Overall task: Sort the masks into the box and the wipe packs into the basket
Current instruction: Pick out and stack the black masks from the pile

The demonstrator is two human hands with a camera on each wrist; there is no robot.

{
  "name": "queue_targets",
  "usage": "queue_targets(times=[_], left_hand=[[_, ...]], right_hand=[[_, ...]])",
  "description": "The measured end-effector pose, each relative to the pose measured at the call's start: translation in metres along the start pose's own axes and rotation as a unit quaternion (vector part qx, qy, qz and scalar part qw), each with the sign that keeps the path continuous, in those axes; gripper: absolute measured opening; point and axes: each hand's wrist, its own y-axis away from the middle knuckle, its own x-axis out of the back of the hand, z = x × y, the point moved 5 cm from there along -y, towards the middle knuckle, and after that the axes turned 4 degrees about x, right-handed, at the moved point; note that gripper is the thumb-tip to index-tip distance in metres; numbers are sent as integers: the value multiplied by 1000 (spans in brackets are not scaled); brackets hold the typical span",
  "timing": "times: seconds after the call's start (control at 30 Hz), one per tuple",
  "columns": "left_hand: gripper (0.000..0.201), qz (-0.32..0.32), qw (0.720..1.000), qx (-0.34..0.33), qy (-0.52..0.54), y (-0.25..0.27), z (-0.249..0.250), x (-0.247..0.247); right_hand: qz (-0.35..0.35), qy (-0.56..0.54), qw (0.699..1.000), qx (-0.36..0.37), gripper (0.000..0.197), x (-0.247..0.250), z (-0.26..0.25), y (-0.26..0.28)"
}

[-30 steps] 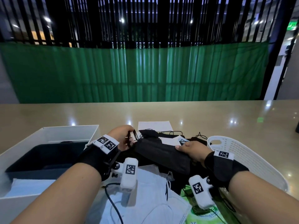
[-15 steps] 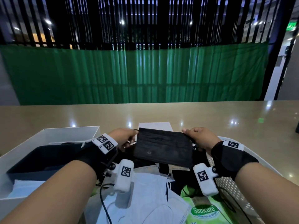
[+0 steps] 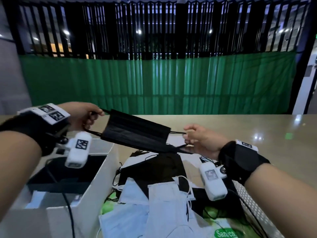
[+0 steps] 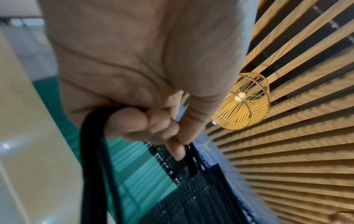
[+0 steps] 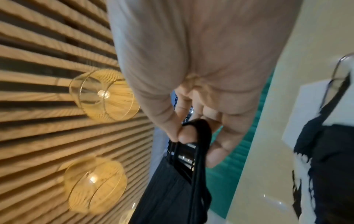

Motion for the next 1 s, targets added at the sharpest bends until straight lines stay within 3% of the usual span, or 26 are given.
queue_targets(times=[0.13, 0.3, 0.37, 0.47, 0.6, 0.77, 0.9, 1.0], left_hand=[[28, 97, 994, 32, -46, -2, -9, 69], [20, 200, 970, 87, -105, -5, -22, 127], [27, 224, 963, 96, -119, -7, -27, 134], [35, 230, 955, 110, -152, -12, -40, 133], [21, 235, 950, 109, -174, -18, -61, 133], [23, 201, 951, 144, -188, -28, -96, 126], [13, 165, 943, 206, -204, -30, -115, 118], [10, 161, 946, 190, -206, -23, -104, 102]], right_hand=[[-89, 63, 994, 6, 26, -67, 2, -22], [-125, 126, 984, -15, 26, -130, 21, -51], [-129, 142, 981, -40, 30, -145, 30, -61], [-126, 165, 976, -69, 34, -161, 45, -73], [-124, 186, 969, -104, 34, -172, 63, -78], [-147, 246, 953, -97, 34, -180, 75, -77], [-146, 315, 936, -64, 43, -162, 70, -74], [-112, 330, 936, -55, 33, -132, 66, -73]])
